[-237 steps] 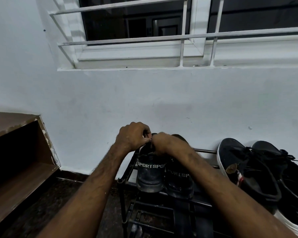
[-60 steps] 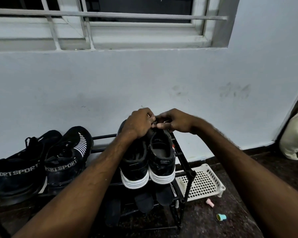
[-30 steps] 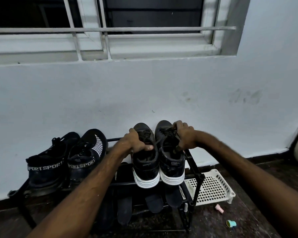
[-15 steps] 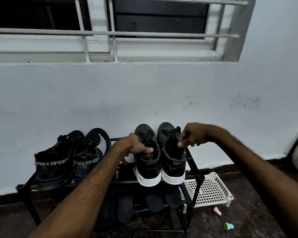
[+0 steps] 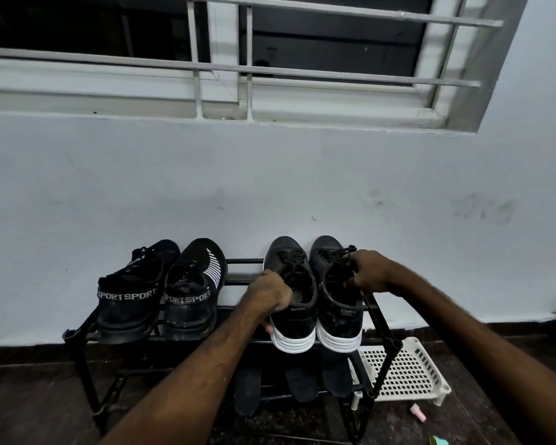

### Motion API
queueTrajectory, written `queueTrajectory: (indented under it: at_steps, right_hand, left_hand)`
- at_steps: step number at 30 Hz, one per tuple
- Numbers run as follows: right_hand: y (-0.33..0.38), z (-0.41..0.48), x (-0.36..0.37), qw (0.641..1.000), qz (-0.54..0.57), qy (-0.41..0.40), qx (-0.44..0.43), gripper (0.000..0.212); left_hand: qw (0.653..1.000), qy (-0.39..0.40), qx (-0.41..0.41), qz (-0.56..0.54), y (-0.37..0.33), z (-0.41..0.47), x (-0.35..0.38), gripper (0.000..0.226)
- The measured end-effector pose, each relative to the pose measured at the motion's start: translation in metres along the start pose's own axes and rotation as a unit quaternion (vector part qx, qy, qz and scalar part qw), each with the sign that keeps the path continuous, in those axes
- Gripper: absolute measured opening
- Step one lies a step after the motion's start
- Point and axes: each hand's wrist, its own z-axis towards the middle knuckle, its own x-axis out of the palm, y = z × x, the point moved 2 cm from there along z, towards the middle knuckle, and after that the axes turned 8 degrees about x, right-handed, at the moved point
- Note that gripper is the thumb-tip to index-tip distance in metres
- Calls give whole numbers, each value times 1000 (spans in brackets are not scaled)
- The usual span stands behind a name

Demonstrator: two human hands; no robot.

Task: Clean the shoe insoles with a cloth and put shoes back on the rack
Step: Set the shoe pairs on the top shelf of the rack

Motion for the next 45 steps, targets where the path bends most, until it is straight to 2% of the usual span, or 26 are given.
queueTrajectory:
  at_steps: [3,5,10,14,17,21,30,33,37,39,41,45]
  right_hand:
    - [12,1,5,999,47,12,-23,41]
    - [23,3,10,999,20,10,-44,53]
    - [41,8,20,999,0,14,-49,41]
    - [45,6,19,999,3,14,-49,31]
    - [43,5,19,999,12,19,-40,41]
    - [42,3,20,999,24,33,-29,34]
    - [51,3,19,998,-17,53,-8,51]
    - [52,5,19,998,-42,55,3,50]
    - [54,3,15,995,-7,96,24,56]
    - [57,2,6,992,-23,126,22,49]
    - [63,1,-9,991,-54,118,17,46]
    - [86,-29,-36,992,-122,1,-36,48]
  left_hand:
    - [1000,-12,5,8,15,-1,-11,69]
    - [1000,-22,2,12,24,-4,-20,65]
    - [1000,-8,9,-8,34,-21,-36,43]
    - [1000,-2,11,-4,33,-26,-38,39]
    - [1000,-4,11,0,32,-27,-38,37]
    - [1000,4,5,-5,32,-24,-38,38]
    - [1000,21,2,-23,36,-23,-39,30]
    - [1000,25,6,-13,36,-24,-39,31]
    - [999,29,26,28,29,-31,-47,34]
    - [993,1,47,104,17,-37,-60,46]
    - [978,-57,95,177,-2,-46,-75,60]
    - [949,-144,203,192,-36,-60,-88,54]
